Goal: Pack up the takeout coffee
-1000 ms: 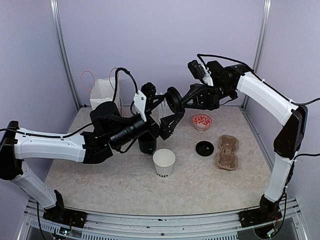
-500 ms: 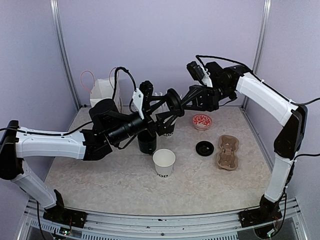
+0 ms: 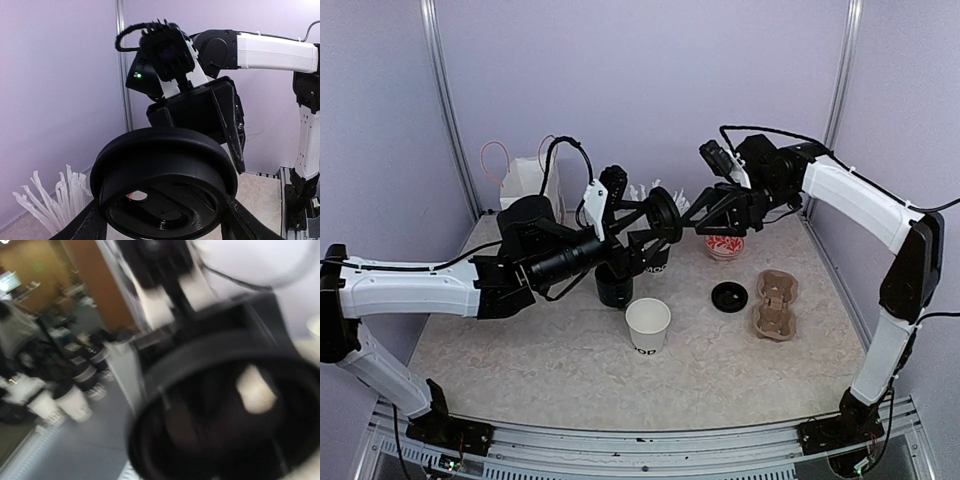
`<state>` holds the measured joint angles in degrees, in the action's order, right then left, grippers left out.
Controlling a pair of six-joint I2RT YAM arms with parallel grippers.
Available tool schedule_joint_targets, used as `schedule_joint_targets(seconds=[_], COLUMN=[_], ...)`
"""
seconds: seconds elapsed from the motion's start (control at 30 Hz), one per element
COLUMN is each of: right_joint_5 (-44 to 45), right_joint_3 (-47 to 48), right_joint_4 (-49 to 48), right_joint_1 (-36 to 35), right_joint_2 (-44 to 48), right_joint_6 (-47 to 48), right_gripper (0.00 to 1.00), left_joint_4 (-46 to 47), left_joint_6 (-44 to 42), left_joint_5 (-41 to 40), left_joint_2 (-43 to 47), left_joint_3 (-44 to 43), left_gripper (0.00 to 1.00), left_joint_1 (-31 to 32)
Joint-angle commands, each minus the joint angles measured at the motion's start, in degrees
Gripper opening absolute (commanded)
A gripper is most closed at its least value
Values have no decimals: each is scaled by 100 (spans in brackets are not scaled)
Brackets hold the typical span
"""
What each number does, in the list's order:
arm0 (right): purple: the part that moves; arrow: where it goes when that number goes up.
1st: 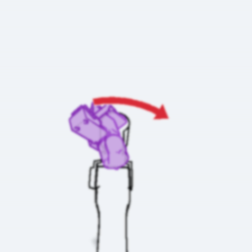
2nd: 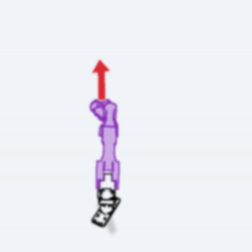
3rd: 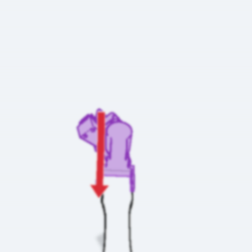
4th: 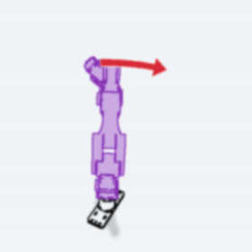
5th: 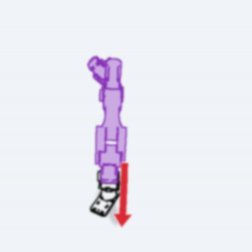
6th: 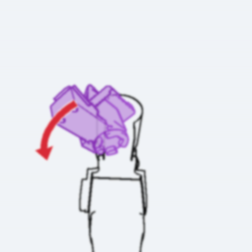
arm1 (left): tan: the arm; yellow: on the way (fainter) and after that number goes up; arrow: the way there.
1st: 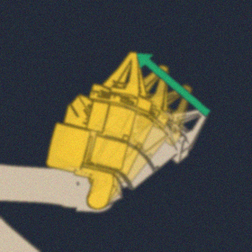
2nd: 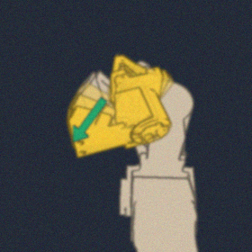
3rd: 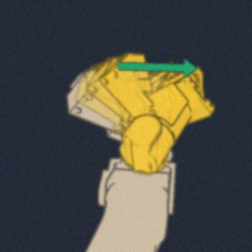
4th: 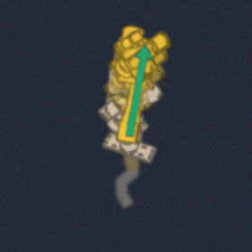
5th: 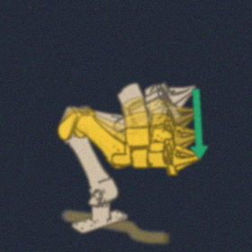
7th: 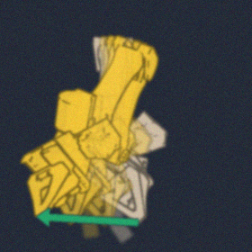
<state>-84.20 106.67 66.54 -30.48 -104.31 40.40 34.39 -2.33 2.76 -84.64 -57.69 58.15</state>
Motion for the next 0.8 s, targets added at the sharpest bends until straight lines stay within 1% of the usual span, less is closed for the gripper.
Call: schedule_joint_targets(seconds=[0.0,0.07,0.13,0.2,0.23,0.33,0.47,0.63,0.7,0.77], right_joint_5=[924,1635,2436,3268,3677,4646,5708,6509,6628,6476], right_joint_3=[-1127,-1805,-2244,-2435,-2485,-2728,-2958,-2925,-2875,-2861], right_joint_4=[-1380,-2289,-2892,-3193,-3298,-3620,-3897,-4038,-4062,-4062], right_joint_1=[384,385,385,353,324,88,-353,-837,-941,-1003], right_joint_2=[624,862,899,747,671,496,268,-191,-359,-482], right_joint_6=[-658,-1070,-1396,-1639,-1710,-1542,-1209,-1002,-999,-1006], right_gripper=[46,47,48,45,42,33,30,29,29,29], left_joint_4=[-1325,-1980,-2671,-3312,-3612,-4295,-5158,-5899,-6242,-6535], left_joint_6=[119,175,206,386,433,569,749,847,930,1025], left_joint_5=[-661,-836,-1048,-1255,-1301,-1423,-1680,-1739,-1717,-1678], left_joint_2=[580,766,923,987,998,1038,1052,1214,1215,1197], left_joint_3=[-137,-245,-419,-610,-672,-844,-1075,-1096,-1182,-1233], left_gripper=[72,72,73,74,74,75,75,75,75,75], left_joint_1=[-22,-25,-27,-33,-37,-32,-23,-41,-33,-24])
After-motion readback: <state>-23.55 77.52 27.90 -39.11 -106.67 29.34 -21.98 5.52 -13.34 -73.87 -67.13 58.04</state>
